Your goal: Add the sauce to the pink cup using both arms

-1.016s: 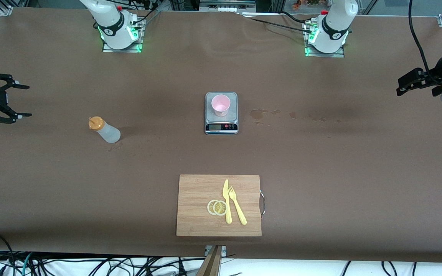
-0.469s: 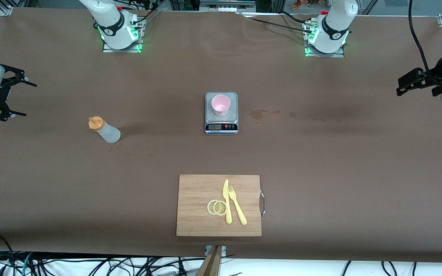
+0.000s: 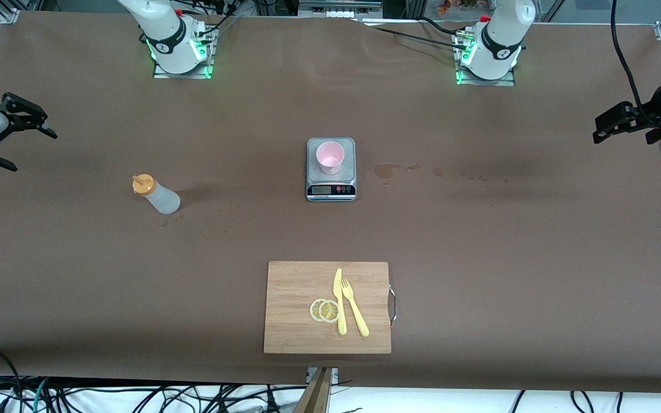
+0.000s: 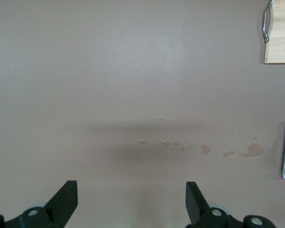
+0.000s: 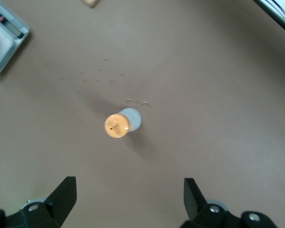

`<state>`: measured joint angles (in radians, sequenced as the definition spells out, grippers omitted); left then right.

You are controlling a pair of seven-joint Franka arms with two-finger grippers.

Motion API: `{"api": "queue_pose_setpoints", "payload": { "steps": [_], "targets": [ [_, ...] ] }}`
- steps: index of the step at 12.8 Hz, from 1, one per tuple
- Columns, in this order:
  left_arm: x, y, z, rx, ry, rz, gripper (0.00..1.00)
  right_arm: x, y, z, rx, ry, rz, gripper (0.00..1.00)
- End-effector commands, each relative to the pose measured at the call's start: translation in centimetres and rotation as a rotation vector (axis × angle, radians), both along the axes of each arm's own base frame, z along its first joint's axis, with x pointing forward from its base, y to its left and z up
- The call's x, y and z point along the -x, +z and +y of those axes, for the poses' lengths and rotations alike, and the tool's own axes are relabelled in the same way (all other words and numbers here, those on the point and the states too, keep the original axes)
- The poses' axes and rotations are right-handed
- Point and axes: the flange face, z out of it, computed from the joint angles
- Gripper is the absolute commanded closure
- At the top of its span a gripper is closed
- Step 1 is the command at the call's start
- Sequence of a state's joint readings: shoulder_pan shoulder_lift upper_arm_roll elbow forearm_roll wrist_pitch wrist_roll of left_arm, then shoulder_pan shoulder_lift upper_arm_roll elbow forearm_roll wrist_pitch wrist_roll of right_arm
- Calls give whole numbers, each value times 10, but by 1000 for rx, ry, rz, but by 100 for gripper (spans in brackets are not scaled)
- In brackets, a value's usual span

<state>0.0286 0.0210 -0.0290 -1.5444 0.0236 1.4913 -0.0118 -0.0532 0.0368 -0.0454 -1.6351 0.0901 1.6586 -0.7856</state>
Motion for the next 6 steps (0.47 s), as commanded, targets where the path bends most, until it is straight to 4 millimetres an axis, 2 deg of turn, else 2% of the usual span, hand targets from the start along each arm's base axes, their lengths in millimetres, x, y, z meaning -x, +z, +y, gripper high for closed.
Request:
{"api": "queue_pose_setpoints", "payload": {
  "steps": [1,6],
  "targets": [
    [-1,5,0,-4,-18,3,0,8,12,1,56,-161,-23,0],
    [-1,5,0,-4,-18,3,0,12,24,26,100,-475,-30,0]
  ]
}}
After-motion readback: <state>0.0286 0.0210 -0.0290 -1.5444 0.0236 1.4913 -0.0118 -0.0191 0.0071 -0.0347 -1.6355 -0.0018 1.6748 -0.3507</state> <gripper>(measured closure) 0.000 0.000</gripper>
